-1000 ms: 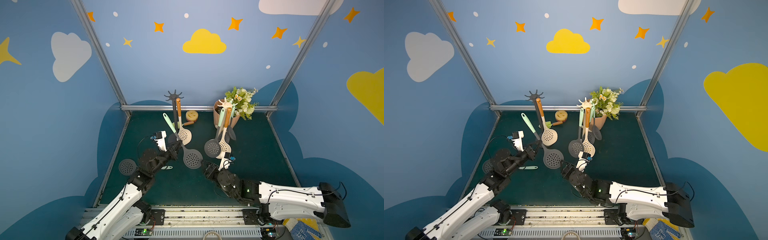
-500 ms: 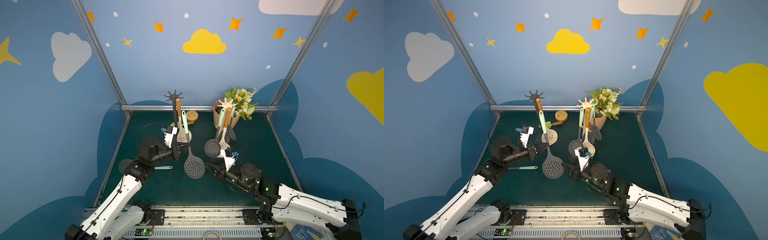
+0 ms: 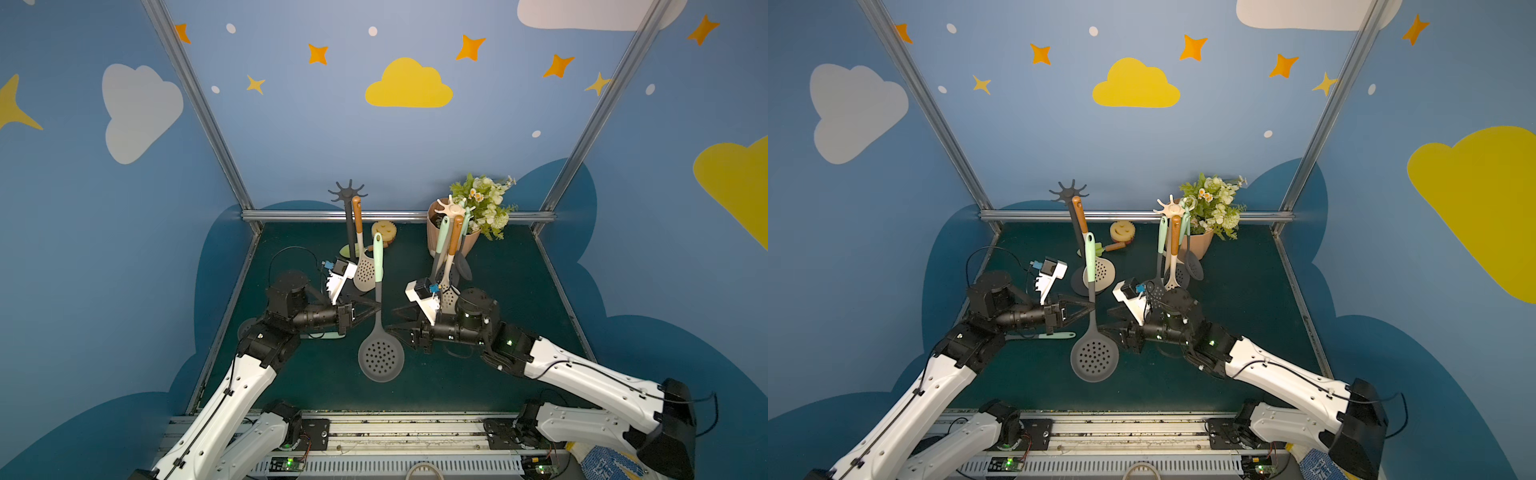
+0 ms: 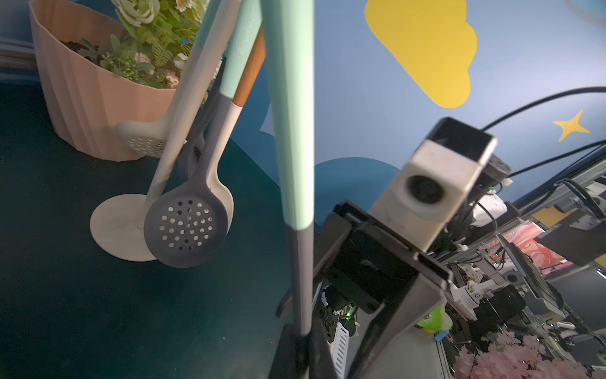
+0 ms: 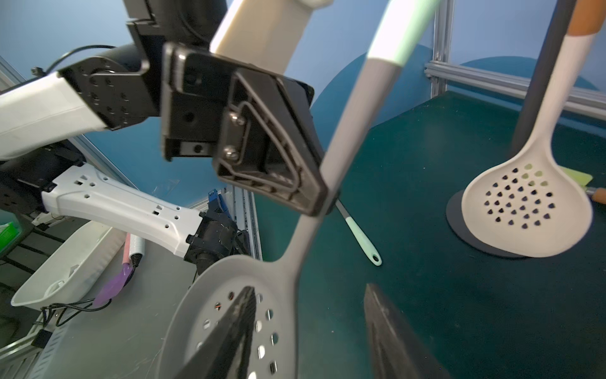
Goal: Hang the skimmer on the kitchen utensil rack
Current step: Pick up the skimmer from the center of the board.
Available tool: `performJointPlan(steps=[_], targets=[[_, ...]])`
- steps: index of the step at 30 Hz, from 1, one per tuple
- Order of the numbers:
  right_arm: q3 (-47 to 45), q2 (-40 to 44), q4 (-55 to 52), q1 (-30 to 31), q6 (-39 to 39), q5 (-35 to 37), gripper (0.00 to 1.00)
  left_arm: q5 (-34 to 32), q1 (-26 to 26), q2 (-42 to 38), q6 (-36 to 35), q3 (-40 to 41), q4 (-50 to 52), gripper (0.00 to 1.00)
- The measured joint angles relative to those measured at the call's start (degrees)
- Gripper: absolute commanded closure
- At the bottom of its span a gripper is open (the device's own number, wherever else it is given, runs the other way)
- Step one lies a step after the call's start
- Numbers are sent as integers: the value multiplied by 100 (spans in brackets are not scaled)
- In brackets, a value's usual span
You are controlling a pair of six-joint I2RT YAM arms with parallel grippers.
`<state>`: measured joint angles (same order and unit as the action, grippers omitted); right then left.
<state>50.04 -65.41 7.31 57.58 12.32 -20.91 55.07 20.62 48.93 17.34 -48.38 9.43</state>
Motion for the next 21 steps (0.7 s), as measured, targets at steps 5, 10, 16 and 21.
performJointPlan(steps=[5,10,16,21], targets=[[44,-376,372,-114,297,-450,50,133,0,-138,-15,109,-136,96],[50,-544,1036,-195,730,-739,55,146,-26,-109,-48,201,-192,96],[170,-883,1602,-201,1196,-1010,71,101,-50,-109,-39,256,-323,96],[179,-979,1867,-236,1467,-1270,84,142,-114,-175,-68,273,-417,96]])
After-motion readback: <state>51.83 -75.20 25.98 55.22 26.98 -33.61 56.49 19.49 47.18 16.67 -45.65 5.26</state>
